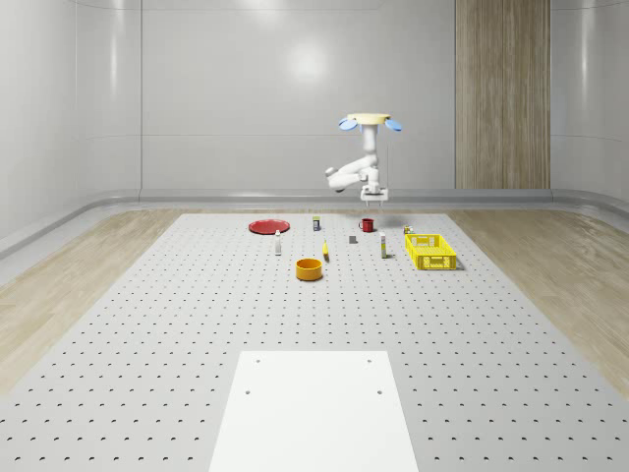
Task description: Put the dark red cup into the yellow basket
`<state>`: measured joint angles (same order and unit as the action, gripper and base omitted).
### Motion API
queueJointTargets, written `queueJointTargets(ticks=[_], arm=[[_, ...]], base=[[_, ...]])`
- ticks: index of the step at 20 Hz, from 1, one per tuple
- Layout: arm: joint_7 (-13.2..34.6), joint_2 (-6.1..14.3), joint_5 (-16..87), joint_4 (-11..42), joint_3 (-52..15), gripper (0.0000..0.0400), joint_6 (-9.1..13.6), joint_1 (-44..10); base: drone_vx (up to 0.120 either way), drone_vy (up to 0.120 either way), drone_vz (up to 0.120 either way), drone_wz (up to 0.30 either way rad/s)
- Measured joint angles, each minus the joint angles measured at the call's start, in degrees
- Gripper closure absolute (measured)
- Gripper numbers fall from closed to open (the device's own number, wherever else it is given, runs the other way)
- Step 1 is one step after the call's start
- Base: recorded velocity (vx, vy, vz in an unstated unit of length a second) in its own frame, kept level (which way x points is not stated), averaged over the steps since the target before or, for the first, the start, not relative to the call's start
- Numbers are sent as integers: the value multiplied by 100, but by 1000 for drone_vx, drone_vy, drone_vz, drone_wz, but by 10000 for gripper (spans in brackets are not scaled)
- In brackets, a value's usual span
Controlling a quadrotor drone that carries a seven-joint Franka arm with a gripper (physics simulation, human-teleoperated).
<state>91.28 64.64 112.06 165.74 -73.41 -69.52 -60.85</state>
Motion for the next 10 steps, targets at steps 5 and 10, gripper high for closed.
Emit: queueJointTargets(ticks=[5,10], arm=[[54,148,-77,-10,-52,0,-128,-59],[102,290,-151,-21,-98,0,-256,-110]], base=[[0,0,-120,0],[-48,0,-120,0]])
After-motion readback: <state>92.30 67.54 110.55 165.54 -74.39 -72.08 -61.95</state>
